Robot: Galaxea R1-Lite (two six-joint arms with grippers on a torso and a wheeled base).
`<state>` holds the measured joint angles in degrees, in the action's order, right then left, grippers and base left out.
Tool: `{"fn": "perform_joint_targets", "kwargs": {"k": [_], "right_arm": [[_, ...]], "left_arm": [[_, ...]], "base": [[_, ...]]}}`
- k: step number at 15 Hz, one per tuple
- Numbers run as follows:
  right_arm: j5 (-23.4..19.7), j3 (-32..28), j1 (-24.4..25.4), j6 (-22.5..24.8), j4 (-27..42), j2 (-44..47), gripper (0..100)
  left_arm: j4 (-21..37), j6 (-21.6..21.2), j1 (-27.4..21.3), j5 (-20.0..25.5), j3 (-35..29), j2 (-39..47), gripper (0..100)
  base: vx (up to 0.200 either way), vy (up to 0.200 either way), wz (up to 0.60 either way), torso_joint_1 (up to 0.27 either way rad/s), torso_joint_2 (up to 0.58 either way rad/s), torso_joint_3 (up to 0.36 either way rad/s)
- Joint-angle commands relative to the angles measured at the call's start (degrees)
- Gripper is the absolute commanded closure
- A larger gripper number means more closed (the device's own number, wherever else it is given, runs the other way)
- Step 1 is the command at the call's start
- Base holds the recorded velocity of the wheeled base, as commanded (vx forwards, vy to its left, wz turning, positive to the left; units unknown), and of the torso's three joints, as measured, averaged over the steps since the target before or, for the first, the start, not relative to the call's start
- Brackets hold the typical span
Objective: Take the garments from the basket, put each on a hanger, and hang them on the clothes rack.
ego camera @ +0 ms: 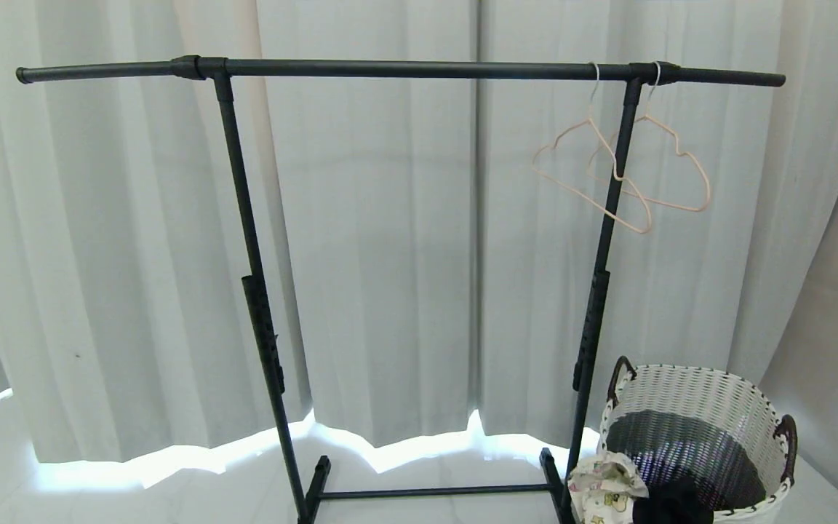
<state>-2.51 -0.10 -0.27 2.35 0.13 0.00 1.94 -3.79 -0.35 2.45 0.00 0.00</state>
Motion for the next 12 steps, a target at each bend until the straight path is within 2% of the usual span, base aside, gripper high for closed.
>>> {"fn": "perform_joint_targets", "kwargs": {"k": [1, 3, 11, 12], "right_arm": [[0.0, 0.0, 0.0, 0.1, 0.0, 0.1, 0], [0.0, 0.0, 0.0, 0.0, 0.0, 0.1, 0], [0.0, 0.1, 0.2, -0.2, -0.5, 0.2, 0], [-0.9, -1.7, 0.2, -0.4, -1.0, 0.4, 0]], "left_arm": [[0.0, 0.0, 0.0, 0.0, 0.0, 0.1, 0], [0.0, 0.0, 0.0, 0.0, 0.0, 0.0, 0], [0.0, 0.0, 0.0, 0.0, 0.0, 0.0, 0], [0.0, 0.0, 0.0, 0.0, 0.0, 0.0, 0]], "base": [[0.2, 0.0, 0.0, 0.002, 0.0, -0.002], [0.2, 0.0, 0.0, 0.005, 0.0, 0.005], [0.0, 0.0, 0.0, 0.0, 0.0, 0.0], [0.0, 0.0, 0.0, 0.0, 0.0, 0.0]]}}
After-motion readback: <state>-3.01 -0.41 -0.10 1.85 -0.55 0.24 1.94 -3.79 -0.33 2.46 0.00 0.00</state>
